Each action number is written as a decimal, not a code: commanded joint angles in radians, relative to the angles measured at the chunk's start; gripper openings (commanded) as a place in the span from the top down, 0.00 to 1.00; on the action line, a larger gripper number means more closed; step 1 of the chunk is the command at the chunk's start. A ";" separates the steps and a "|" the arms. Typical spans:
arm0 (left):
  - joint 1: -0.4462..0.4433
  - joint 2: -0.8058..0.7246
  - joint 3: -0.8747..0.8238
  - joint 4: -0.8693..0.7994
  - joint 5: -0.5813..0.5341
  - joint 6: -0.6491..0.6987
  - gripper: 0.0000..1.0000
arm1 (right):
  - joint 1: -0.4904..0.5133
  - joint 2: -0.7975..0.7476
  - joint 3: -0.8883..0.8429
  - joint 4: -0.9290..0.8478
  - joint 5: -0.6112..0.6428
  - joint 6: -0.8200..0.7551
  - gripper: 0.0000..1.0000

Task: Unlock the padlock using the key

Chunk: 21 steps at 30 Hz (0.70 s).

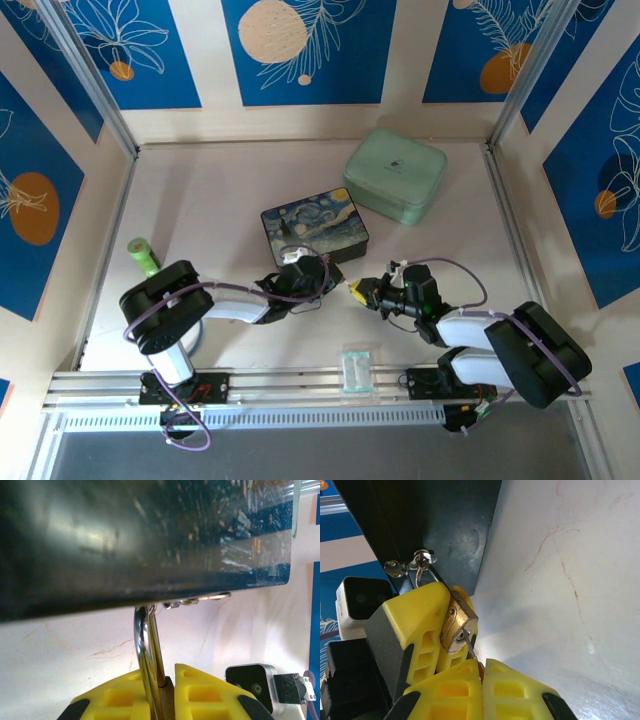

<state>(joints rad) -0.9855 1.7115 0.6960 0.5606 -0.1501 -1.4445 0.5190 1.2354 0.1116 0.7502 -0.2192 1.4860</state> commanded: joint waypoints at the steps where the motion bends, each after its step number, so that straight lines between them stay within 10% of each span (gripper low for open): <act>1: 0.002 -0.014 0.007 -0.008 0.084 -0.118 1.00 | 0.014 -0.016 0.025 -0.022 0.038 0.000 1.00; 21: -0.001 -0.042 0.016 -0.053 0.078 -0.114 1.00 | 0.033 -0.002 0.032 0.001 0.069 0.024 1.00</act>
<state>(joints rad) -0.9836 1.6836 0.6991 0.5308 -0.1345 -1.4944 0.5499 1.2774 0.1280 0.7860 -0.1787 1.5085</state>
